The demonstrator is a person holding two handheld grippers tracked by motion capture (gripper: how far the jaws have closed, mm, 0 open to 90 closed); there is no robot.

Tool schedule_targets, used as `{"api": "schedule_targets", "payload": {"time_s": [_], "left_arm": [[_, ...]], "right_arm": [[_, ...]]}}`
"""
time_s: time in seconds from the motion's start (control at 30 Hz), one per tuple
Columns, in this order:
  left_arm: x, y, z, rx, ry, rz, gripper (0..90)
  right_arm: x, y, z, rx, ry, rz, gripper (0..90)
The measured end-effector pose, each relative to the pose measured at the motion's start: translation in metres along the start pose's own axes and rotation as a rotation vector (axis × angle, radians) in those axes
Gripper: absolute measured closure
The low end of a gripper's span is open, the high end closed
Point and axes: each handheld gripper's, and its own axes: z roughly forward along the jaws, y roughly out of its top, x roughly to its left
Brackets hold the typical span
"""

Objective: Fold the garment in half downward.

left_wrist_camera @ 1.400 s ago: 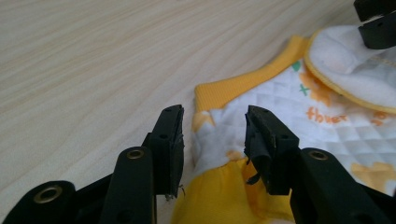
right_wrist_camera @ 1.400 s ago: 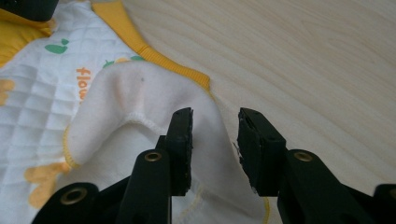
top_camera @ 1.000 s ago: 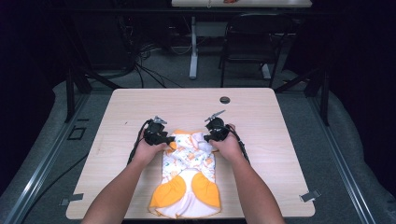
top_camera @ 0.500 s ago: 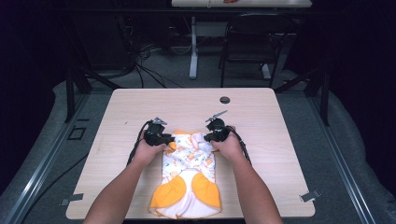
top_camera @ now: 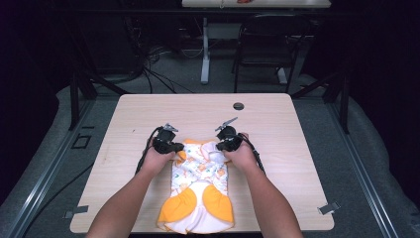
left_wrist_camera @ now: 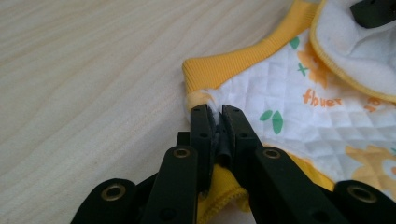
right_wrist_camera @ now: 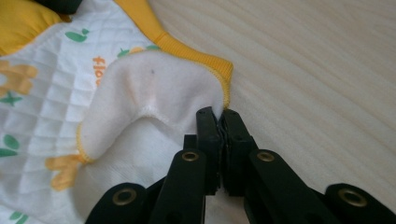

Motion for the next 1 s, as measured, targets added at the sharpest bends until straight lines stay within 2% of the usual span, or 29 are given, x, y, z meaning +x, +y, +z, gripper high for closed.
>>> {"api": "schedule_targets", "payload": {"time_s": [0.17,0.2,0.23,0.27,0.4,0.43,0.6,0.63,0.7,1.0], "left_arm": [[-0.002,0.008,-0.014,-0.039,0.003,0.022,84.1],[-0.003,0.009,-0.017,-0.051,0.004,0.022,84.2],[-0.003,0.011,-0.02,-0.058,0.005,0.023,84.2],[-0.003,0.012,-0.022,-0.063,0.006,0.026,84.2],[-0.004,0.016,-0.031,-0.085,0.011,0.033,84.3],[-0.005,0.02,-0.037,-0.094,0.016,0.047,84.3],[-0.005,0.027,-0.048,-0.126,0.027,0.062,84.3],[-0.005,0.029,-0.051,-0.137,0.028,0.063,84.3],[-0.004,0.036,-0.059,-0.157,0.039,0.07,84.3],[-0.007,0.051,-0.077,-0.212,0.062,0.11,84.3]], "right_arm": [[-0.001,0.002,-0.013,-0.053,0.006,0.001,87.7],[-0.001,0.003,-0.017,-0.05,0.004,-0.012,87.7],[0.001,0.002,-0.017,-0.091,0.003,0.01,87.7],[0.0,0.003,-0.022,-0.063,-0.002,-0.022,87.7],[0.001,0.004,-0.03,-0.089,-0.007,-0.023,87.7],[0.001,0.008,-0.036,-0.094,-0.016,-0.043,87.7],[0.005,0.019,-0.051,-0.114,-0.039,-0.087,87.8],[0.007,0.024,-0.057,-0.118,-0.051,-0.11,87.8],[0.007,0.028,-0.063,-0.136,-0.064,-0.115,87.8],[0.01,0.04,-0.081,-0.191,-0.107,-0.144,87.8]]}}
